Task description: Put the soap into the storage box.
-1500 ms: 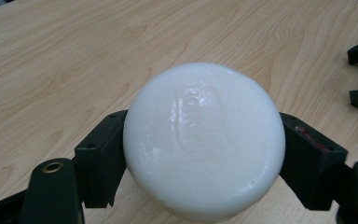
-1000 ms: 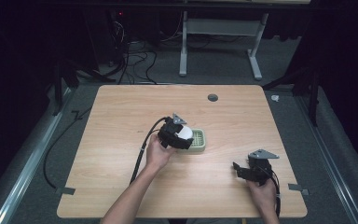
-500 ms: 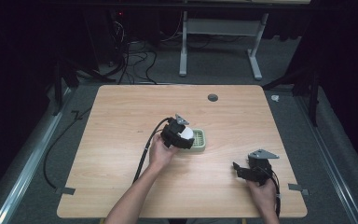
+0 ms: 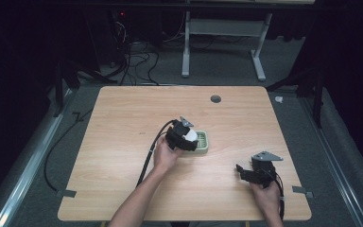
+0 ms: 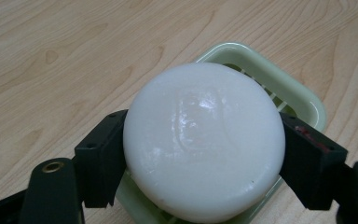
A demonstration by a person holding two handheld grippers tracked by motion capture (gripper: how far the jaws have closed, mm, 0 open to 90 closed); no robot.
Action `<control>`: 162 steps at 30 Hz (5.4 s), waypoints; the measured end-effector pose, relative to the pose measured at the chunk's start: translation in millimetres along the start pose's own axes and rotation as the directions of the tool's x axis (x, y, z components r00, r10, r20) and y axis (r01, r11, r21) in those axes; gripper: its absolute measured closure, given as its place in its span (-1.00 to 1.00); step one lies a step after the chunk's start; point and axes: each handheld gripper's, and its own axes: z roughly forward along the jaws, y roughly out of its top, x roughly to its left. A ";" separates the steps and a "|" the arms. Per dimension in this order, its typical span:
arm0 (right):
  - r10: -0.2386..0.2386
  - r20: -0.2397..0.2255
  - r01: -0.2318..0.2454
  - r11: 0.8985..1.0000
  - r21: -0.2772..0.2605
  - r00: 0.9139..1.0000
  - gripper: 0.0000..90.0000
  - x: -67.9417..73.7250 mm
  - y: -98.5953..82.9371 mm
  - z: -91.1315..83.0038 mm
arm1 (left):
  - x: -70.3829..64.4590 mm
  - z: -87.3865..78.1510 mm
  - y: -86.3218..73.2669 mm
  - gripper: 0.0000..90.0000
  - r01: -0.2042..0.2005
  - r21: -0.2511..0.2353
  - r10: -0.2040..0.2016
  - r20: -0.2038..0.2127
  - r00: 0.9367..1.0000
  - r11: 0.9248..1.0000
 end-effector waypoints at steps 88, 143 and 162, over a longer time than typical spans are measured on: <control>0.002 0.001 -0.002 1.000 0.000 1.000 -0.37 0.2 0.0 0.0 | 29.8 -86.3 -35.8 -0.43 0.081 -0.142 -0.073 0.063 0.995 0.987; 0.000 0.000 0.000 1.000 0.000 1.000 -0.37 0.3 0.0 0.1 | 45.2 -138.6 -91.8 -0.44 0.154 -0.176 -0.149 0.042 0.988 0.972; -0.002 0.001 0.002 1.000 -0.002 1.000 -0.37 0.3 0.0 0.2 | 47.6 -144.3 -115.8 -0.44 0.209 -0.179 -0.204 0.046 0.978 0.961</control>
